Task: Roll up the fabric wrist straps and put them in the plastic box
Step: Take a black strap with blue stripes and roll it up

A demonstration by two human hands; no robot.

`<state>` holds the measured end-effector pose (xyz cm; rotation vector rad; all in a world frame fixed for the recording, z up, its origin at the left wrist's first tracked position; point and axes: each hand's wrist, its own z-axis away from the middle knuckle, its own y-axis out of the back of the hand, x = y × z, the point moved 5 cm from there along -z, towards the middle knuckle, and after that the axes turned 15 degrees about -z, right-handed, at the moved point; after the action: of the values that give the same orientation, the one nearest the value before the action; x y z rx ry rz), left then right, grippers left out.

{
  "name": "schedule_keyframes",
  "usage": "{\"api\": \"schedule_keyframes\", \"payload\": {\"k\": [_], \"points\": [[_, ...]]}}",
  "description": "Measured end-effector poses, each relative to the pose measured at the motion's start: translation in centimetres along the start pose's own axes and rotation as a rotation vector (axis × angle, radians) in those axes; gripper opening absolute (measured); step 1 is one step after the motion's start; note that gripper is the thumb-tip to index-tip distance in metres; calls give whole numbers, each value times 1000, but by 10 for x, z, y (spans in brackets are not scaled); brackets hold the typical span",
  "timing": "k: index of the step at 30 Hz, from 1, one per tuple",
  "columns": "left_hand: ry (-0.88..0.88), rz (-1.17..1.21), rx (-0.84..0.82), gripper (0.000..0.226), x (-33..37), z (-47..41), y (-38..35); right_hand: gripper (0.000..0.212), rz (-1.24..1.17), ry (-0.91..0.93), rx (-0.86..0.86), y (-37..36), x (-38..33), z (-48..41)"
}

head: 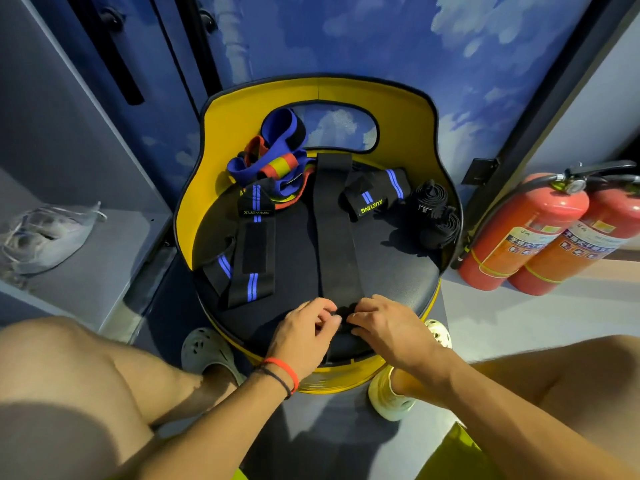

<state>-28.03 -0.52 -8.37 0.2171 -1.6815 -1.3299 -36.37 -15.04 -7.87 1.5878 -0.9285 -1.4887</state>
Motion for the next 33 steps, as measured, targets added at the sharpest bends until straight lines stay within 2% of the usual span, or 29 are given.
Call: {"api": "schedule_keyframes", "payload": {"k": [1, 3, 5, 8, 13, 18, 26, 33], "points": [[-58, -40, -17, 26, 2, 4, 1, 24, -11, -10, -2, 2, 0, -1], [-196, -307, -11, 35, 9, 10, -1, 25, -58, -38, -8, 7, -1, -3], [-291, -495, 88, 30, 15, 11, -1, 23, -119, -65, 0, 12, -4, -4], [-337, -590, 134, 23, 17, 11, -2, 18, -88, -42, 32, 13, -8, -1], [-380, -607, 207, 23, 15, 13, -5, 14, 27, -9, 87, 4, -7, 9], [-365, -582, 196, 14, 11, 9, -10, 16, 29, -1, 167, -1, -2, 14], [-311, -599, 200, 19, 3, 10, -13, 41, 164, 102, 215, -7, 2, 14], [-248, -457, 153, 22, 1, 4, -5, 28, 92, 67, 200, -7, 10, 11]]}}
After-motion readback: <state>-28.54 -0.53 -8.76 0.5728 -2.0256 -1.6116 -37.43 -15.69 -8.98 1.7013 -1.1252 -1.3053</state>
